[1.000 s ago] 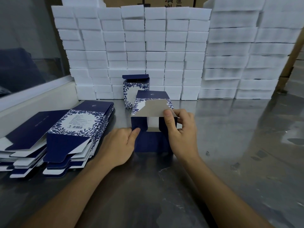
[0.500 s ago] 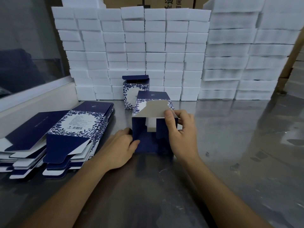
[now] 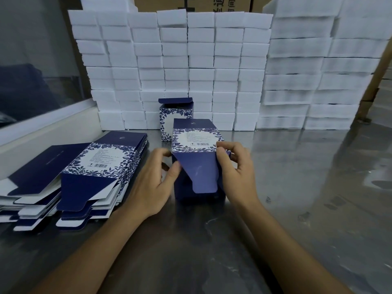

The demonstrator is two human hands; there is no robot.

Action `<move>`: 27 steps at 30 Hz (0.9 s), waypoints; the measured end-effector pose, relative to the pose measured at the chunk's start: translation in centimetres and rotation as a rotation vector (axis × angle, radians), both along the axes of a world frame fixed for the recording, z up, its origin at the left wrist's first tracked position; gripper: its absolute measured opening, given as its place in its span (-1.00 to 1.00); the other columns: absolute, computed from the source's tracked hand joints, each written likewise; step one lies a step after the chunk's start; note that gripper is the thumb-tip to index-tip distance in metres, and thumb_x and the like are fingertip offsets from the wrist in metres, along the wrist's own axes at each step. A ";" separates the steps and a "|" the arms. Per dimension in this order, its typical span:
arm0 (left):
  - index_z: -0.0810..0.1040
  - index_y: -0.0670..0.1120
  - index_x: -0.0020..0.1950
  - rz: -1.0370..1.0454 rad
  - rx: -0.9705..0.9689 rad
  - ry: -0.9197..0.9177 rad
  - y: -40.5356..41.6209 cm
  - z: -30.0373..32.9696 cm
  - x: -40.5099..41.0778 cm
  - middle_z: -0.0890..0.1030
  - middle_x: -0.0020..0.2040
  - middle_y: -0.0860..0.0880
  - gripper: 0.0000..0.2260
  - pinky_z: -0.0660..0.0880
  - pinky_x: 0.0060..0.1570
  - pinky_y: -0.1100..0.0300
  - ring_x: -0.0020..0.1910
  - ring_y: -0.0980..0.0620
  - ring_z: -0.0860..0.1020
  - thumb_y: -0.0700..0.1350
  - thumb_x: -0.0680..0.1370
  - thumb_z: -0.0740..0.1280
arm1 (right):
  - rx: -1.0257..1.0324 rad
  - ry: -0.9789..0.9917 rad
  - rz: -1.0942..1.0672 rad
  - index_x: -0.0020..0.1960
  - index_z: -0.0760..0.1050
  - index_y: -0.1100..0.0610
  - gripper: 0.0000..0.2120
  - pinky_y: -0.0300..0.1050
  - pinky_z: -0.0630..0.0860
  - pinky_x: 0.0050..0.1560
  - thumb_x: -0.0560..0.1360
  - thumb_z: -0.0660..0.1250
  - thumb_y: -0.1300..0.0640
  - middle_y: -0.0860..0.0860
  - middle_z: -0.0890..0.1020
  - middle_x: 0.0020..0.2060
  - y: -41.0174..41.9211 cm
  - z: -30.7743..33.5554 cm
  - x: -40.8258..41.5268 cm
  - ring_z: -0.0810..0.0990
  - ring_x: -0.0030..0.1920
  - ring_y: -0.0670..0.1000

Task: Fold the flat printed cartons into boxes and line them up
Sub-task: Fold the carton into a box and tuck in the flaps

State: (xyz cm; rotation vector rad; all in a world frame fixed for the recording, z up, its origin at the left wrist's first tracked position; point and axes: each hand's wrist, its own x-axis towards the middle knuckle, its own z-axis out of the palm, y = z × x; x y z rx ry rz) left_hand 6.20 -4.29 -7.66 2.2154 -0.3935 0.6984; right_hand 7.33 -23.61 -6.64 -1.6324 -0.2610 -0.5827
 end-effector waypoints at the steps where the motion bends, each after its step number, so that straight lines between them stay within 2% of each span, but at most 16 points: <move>1: 0.33 0.09 0.27 0.004 -0.036 -0.042 -0.1 0.0 0.0 0.49 0.15 0.16 -0.57 0.48 -0.01 0.19 0.03 0.30 0.49 0.32 0.56 0.02 | -0.019 -0.002 -0.011 0.12 0.55 -0.08 -0.87 -0.34 0.47 0.08 0.66 0.24 0.05 -0.10 0.53 0.14 0.0 0.0 0.1 0.52 0.13 -0.22; 4: 0.35 0.06 0.39 -0.002 -0.095 -0.171 -0.3 0.4 0.0 0.45 0.26 0.14 -0.66 0.38 0.16 0.33 0.19 0.37 0.41 0.10 0.65 0.05 | -0.083 -0.002 -0.025 0.14 0.51 -0.07 -0.82 -0.23 0.45 0.16 0.69 0.17 0.12 -0.04 0.53 0.15 0.2 0.0 0.2 0.51 0.13 -0.17; 7: 0.48 -0.01 0.33 0.011 -0.051 -0.237 -0.6 0.8 -0.1 0.45 0.24 0.09 -0.67 0.35 0.18 0.38 0.22 0.28 0.42 0.05 0.64 0.13 | -0.178 -0.071 -0.078 0.15 0.55 0.02 -0.80 -0.37 0.39 0.14 0.67 0.19 0.22 0.03 0.53 0.13 0.1 0.2 -0.2 0.48 0.07 -0.26; 9: 0.54 -0.05 0.27 0.051 -0.047 -0.260 -0.8 1.0 -0.1 0.48 0.22 0.04 -0.70 0.34 0.19 0.40 0.21 0.21 0.44 0.02 0.62 0.20 | -0.251 -0.150 -0.153 0.14 0.60 0.11 -0.81 -0.37 0.38 0.19 0.63 0.25 0.28 0.05 0.50 0.15 0.1 0.3 -0.7 0.46 0.13 -0.17; 11: 0.57 -0.07 0.24 0.086 -0.048 -0.268 -0.9 1.1 -0.3 0.51 0.20 0.03 -0.73 0.34 0.18 0.43 0.19 0.18 0.47 -0.01 0.61 0.24 | -0.369 -0.226 -0.240 0.12 0.64 0.14 -0.82 -0.16 0.39 0.24 0.58 0.33 0.29 0.10 0.49 0.22 0.5 0.5 -1.1 0.45 0.24 0.06; 13: 0.59 -0.09 0.22 0.097 -0.050 -0.270 -1.1 1.2 -0.4 0.54 0.18 0.00 -0.73 0.36 0.18 0.38 0.18 0.13 0.49 -0.04 0.60 0.25 | -0.478 -0.294 -0.325 0.09 0.67 0.12 -0.83 0.07 0.39 0.20 0.54 0.41 0.27 0.14 0.52 0.24 1.1 0.6 -1.6 0.47 0.25 0.19; 17: 0.62 -0.16 0.17 0.111 -0.053 -0.286 -1.8 1.4 -0.6 0.59 0.13 -0.09 -0.76 0.43 0.15 0.21 0.17 -0.01 0.55 -0.11 0.59 0.27 | -0.599 -0.372 -0.426 0.04 0.68 0.02 -0.85 0.30 0.35 0.22 0.51 0.44 0.20 0.07 0.59 0.19 2.4 0.8 -2.4 0.54 0.24 0.19; 19: 0.63 -0.17 0.13 0.120 -0.056 -0.305 -2.2 1.5 -0.8 0.60 0.09 -0.10 -0.79 0.45 0.09 0.20 0.11 0.00 0.56 -0.14 0.58 0.27 | -0.622 -0.404 -0.416 0.04 0.68 0.00 -0.84 0.37 0.34 0.22 0.51 0.43 0.20 0.03 0.61 0.16 3.0 0.7 -2.5 0.56 0.22 0.16; 24: 0.65 -0.18 0.05 0.132 -0.063 -0.314 -2.5 1.9 -1.1 0.59 -0.01 -0.10 -0.81 0.45 -0.03 0.17 -0.02 0.03 0.54 -0.15 0.57 0.27 | -0.560 -0.387 -0.299 0.04 0.67 -0.03 -0.87 0.27 0.40 0.17 0.54 0.42 0.15 -0.06 0.62 0.07 3.4 0.7 -2.2 0.56 0.15 0.05; 27: 0.64 -0.18 0.02 0.141 -0.056 -0.310 -2.7 2.0 -1.2 0.59 -0.02 -0.09 -0.83 0.43 -0.08 0.21 -0.04 0.05 0.52 -0.16 0.56 0.28 | -0.587 -0.377 -0.322 0.00 0.65 -0.06 -0.89 0.20 0.39 0.12 0.54 0.40 0.12 -0.11 0.60 0.04 3.2 0.8 -1.8 0.53 0.12 0.03</move>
